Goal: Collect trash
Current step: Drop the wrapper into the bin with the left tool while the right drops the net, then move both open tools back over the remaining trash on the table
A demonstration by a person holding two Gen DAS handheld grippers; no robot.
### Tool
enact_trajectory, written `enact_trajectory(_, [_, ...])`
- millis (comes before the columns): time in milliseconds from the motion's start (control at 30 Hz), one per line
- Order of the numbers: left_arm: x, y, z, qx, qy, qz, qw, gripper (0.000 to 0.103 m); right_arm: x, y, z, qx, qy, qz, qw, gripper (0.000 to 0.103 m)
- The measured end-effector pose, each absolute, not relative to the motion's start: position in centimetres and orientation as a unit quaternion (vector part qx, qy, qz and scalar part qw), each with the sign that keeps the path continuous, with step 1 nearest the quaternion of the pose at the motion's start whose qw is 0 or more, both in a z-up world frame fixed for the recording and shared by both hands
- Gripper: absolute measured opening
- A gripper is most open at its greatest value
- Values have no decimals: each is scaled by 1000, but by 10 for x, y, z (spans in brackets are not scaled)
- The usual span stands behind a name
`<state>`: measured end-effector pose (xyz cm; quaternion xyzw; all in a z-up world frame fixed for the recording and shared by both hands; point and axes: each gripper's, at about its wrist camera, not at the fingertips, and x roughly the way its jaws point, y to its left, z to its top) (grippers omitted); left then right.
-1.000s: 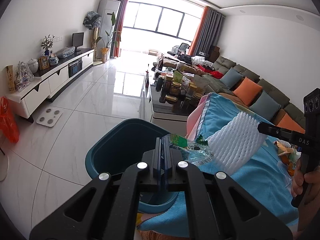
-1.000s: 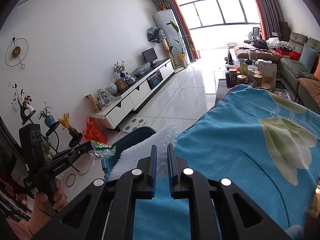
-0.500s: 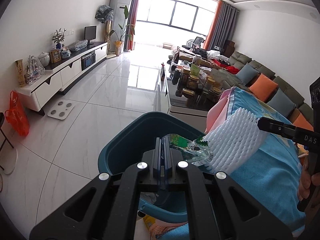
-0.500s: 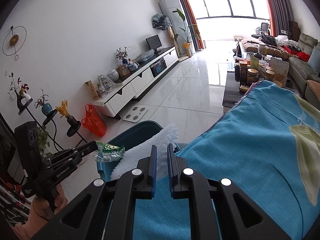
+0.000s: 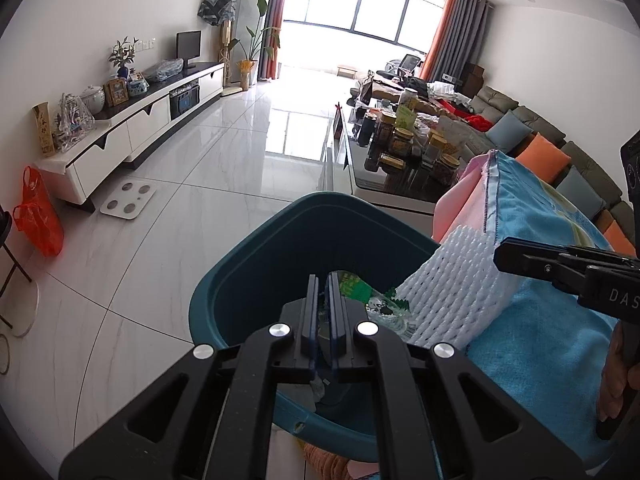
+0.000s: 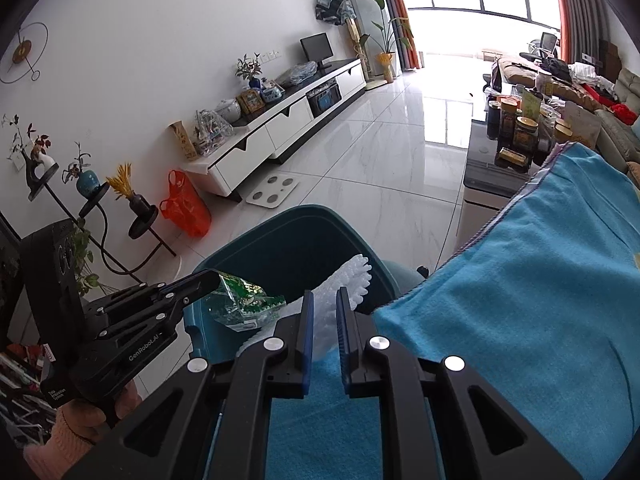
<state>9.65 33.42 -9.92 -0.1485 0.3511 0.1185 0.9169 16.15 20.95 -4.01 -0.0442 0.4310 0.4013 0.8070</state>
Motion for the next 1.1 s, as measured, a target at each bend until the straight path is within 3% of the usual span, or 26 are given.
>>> enact_trajectory(133, [103,330,-111,-149,359,119,914,11,158,221,-48,-54,445,408,795,18])
enact_trajectory(500, [105,327,-121,-148,366,109,912,28,153,199,-43,-34,442,402,801,21])
enact_trajectory(700, [101,325,-119,-150,360,104,915,29,145,166,-31,-25,422,399,814,22])
enact_trajectory(867, [86,304,-95,-131,325,80,933,43,129,127,-11,-15,386,390,835,32])
enact_trajectory(1100, [75,232,-55,-93,277,-19,956,52,103,53,12,3,341,346,874,38])
